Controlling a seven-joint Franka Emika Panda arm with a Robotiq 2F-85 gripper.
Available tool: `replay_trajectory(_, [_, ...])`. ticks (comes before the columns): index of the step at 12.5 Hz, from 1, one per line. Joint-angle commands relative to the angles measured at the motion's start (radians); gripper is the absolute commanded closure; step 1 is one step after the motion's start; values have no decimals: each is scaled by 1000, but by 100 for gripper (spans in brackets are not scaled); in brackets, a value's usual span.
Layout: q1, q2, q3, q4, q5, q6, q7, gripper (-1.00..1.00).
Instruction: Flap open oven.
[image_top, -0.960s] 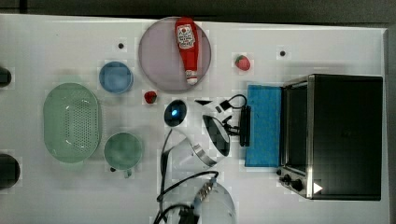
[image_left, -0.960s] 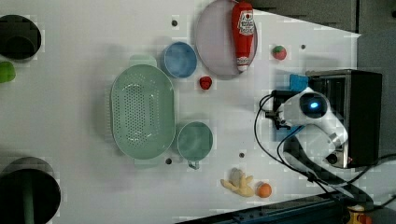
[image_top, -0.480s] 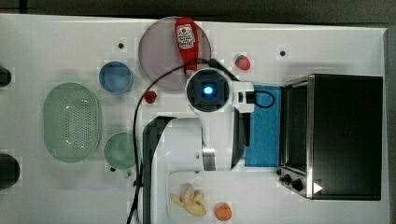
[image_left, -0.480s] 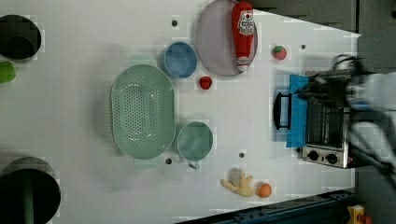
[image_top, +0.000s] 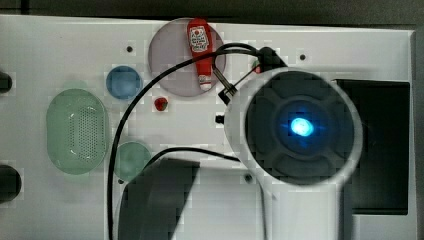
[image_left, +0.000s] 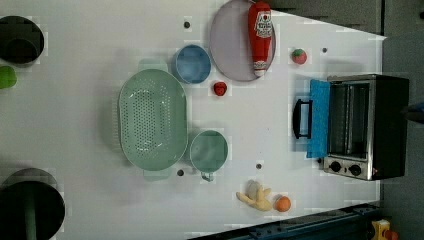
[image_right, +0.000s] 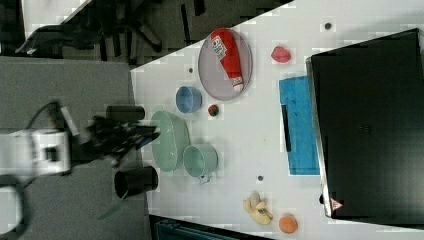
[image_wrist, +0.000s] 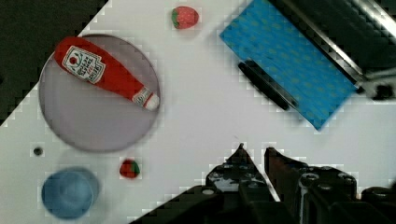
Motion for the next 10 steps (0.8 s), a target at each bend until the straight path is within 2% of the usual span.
replay_trajectory(1, [-6, 31, -7, 47, 25, -110, 86, 65])
replay_trajectory(10, [-6, 32, -5, 63, 25, -105, 86, 65])
